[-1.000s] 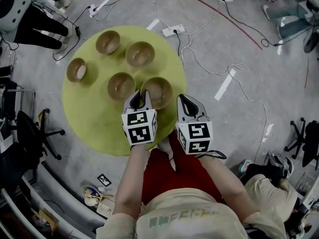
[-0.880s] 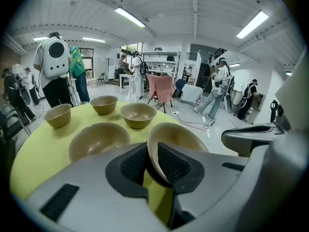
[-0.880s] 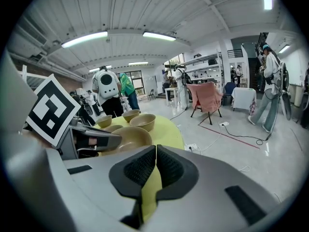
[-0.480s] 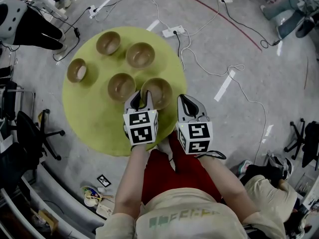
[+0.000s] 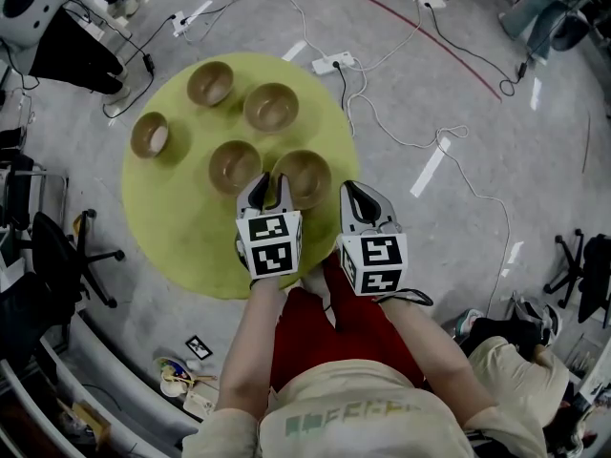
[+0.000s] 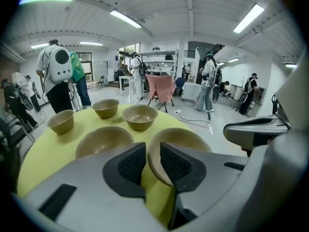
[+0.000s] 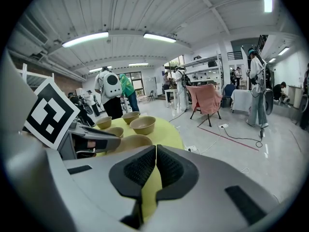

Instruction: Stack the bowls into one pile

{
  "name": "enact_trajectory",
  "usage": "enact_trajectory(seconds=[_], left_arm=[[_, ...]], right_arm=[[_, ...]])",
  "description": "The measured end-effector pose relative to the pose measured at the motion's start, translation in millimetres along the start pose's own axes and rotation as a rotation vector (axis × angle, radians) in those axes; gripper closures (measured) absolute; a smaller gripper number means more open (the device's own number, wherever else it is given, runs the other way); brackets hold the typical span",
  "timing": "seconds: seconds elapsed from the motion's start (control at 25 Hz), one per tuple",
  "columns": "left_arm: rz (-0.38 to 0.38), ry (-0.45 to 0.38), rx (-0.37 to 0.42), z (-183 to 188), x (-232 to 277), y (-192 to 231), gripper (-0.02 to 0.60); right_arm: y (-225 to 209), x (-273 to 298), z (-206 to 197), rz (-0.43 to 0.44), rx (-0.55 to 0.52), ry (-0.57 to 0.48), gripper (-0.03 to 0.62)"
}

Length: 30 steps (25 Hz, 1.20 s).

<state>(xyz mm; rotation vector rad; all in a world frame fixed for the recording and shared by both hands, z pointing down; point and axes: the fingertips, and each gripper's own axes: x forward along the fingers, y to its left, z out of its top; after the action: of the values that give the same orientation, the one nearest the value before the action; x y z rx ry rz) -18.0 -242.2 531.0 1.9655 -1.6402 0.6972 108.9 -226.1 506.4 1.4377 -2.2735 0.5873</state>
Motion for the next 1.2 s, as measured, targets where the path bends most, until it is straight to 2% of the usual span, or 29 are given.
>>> enact_trajectory(seconds=[0.68, 1.2], left_arm=[[-0.006, -0.11, 0.0, 24.9, -30.7, 6.4, 0.513], [-0.041, -0.194, -0.05, 33.8, -75.2, 18.5, 0.554]], right_arm=[[6.2, -15.9, 21.9, -0.024, 0.006, -0.074, 0.557], [26.9, -46.0, 40.7, -0.039, -0.01, -0.15, 0.557]])
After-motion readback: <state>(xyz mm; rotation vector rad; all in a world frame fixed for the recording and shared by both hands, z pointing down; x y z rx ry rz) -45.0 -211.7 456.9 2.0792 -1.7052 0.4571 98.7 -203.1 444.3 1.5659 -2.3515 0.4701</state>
